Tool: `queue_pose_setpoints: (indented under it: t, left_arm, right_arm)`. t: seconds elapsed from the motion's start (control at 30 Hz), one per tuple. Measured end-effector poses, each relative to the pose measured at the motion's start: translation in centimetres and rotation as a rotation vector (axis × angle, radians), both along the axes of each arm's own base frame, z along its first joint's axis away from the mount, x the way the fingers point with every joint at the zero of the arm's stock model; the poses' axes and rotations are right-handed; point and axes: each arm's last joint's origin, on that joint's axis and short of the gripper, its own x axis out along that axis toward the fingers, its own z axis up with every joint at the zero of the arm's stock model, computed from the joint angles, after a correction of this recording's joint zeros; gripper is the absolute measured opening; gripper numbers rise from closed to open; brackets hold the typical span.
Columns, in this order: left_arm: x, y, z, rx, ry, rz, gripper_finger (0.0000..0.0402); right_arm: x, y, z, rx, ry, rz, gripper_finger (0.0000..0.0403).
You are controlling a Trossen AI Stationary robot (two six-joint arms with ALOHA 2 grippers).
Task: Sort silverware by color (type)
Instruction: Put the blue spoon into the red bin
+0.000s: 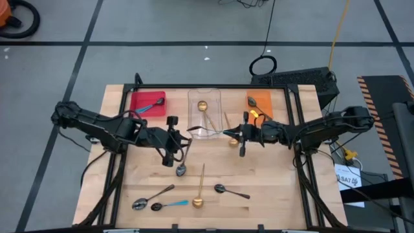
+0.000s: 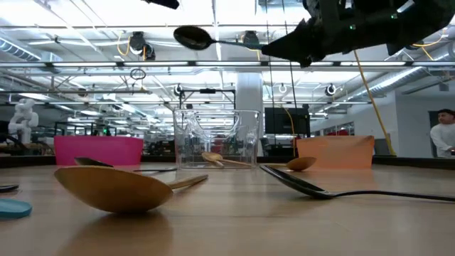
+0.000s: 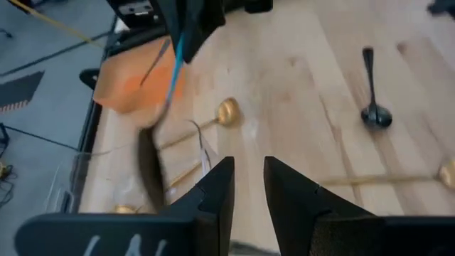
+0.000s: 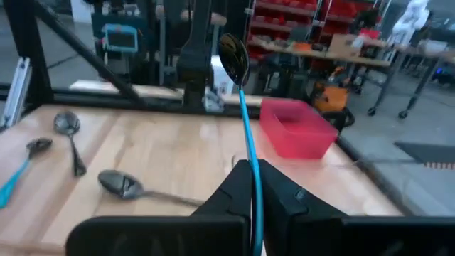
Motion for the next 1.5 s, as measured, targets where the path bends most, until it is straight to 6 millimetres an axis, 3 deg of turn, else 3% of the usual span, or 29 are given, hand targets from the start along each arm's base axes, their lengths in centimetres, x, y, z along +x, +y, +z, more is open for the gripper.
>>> queue_pose_setpoints:
  t: [0.2, 0.53, 0.8, 1.1, 1.33, 1.5]
  left_arm:
    - [-0.1, -0.1, -2.0, -0.065, -0.172, 0.010, 0.0086]
    - [0.4, -0.5, -5.9, -0.071, -0.378, -0.026, 0.0086]
    - [0.6, 0.7, -6.0, -0.143, -0.616, 0.032, 0.0086]
    - [1.5, 1.9, -5.5, -0.213, -0.758, 0.089, 0.0086]
    - [1.9, 2.3, -5.3, -0.277, -0.806, 0.079, 0.0086]
    - [2.0, 2.2, -5.3, -0.301, -0.804, -0.027, 0.0086]
  right_arm:
    - [-0.1, -0.2, 1.5, -0.059, -0.131, -0.075, 0.0002]
    - [-0.1, -0.1, 3.7, -0.097, -0.417, -0.029, 0.0002]
    - [1.6, 0.3, 1.5, -0.160, -0.570, 0.030, 0.0002]
    - [5.1, 0.7, 0.8, -0.252, -0.546, 0.132, 0.0002]
    - [5.5, 1.0, 0.2, -0.248, -0.531, 0.159, 0.0002]
    - [5.5, 1.0, 0.2, -0.222, -0.533, 0.163, 0.0001]
